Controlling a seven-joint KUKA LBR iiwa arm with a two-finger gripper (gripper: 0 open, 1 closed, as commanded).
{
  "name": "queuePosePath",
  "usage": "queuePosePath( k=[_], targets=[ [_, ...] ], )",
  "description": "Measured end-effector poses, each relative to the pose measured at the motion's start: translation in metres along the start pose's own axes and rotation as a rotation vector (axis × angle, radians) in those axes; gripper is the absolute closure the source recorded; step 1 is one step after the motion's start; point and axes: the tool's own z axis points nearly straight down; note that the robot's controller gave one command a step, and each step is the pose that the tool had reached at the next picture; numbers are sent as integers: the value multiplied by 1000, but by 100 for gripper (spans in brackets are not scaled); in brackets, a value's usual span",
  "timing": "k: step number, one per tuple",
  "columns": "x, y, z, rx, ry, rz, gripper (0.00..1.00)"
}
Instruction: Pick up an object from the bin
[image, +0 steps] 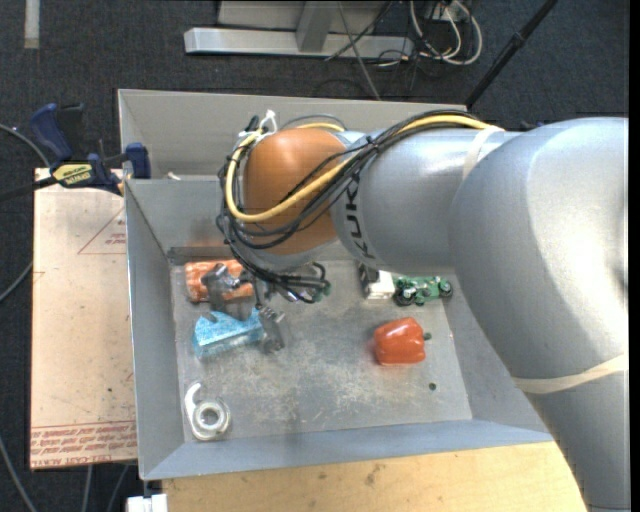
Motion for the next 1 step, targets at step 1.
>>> queuePosePath(
  k=[1],
  targets=[
    [13, 25, 6, -2, 0, -114, 100]
  ],
)
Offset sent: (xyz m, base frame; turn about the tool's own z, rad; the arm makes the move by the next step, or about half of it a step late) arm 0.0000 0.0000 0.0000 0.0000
